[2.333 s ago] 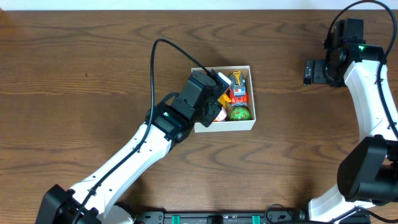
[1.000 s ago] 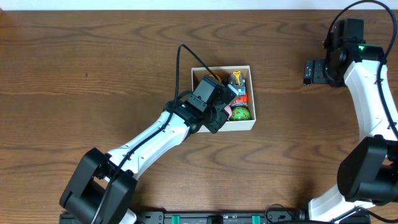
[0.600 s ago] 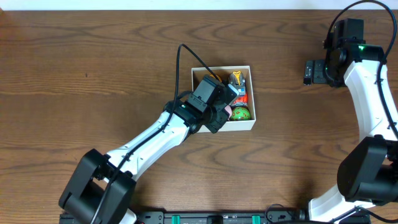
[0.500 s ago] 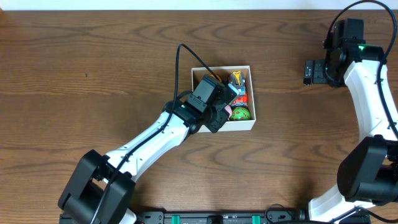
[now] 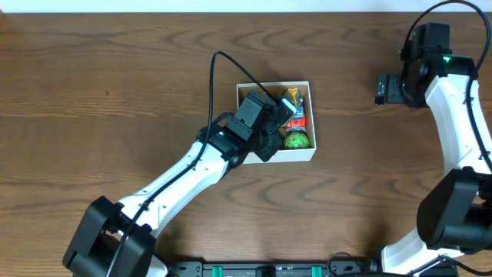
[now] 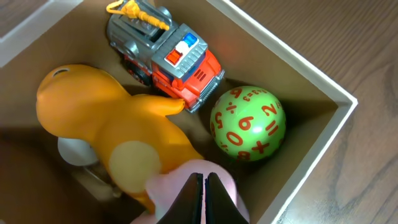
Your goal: Pack container
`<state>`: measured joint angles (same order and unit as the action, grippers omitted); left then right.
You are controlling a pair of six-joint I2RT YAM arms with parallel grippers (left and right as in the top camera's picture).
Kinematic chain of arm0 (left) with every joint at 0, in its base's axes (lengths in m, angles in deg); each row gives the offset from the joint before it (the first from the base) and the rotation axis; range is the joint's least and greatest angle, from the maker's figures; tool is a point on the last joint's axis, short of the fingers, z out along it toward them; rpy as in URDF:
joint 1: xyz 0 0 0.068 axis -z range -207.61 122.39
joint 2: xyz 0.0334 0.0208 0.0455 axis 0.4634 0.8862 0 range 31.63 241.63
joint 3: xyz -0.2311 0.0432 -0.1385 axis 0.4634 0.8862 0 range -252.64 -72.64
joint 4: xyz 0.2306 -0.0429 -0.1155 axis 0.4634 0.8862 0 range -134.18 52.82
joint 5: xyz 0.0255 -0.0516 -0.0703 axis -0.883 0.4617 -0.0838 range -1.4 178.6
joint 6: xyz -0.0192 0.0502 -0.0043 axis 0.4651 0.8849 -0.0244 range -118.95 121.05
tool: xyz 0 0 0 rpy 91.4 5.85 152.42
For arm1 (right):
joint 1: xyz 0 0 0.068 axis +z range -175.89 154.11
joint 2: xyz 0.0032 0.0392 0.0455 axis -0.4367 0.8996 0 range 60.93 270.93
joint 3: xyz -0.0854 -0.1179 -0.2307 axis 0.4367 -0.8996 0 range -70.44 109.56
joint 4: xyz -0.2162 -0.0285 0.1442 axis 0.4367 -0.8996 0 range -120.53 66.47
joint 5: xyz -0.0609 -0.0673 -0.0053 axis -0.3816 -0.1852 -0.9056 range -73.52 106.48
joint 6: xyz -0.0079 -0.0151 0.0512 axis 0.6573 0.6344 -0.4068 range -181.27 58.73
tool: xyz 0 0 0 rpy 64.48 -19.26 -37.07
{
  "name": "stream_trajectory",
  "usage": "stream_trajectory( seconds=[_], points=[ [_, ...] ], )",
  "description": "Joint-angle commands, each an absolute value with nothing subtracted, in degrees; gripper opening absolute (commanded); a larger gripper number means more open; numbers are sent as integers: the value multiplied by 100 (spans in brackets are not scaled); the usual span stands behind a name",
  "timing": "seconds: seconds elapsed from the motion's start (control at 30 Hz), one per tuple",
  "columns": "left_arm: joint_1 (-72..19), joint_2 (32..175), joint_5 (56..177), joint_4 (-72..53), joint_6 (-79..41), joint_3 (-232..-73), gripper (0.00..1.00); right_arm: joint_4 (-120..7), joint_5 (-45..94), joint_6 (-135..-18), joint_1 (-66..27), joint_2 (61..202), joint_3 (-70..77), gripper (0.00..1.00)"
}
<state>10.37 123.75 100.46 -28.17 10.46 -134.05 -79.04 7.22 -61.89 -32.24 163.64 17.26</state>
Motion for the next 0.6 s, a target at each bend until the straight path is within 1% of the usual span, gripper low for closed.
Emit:
stream_trajectory(
  seconds=[0.0,0.27,0.57],
  points=[
    [1035,12292,10063,-2828,1081,-13364,6,-7904,685,-6143,-3257,16281,1724,99],
    [1035,12320,10026,-2767,1083,-13361,6,-7906,683,-6143,-3261,16281,1724,99],
    [1035,12467,9453,-2350,1085,-13361,6,-7906,683,-6143,-3261,16281,1724,99]
  ],
)
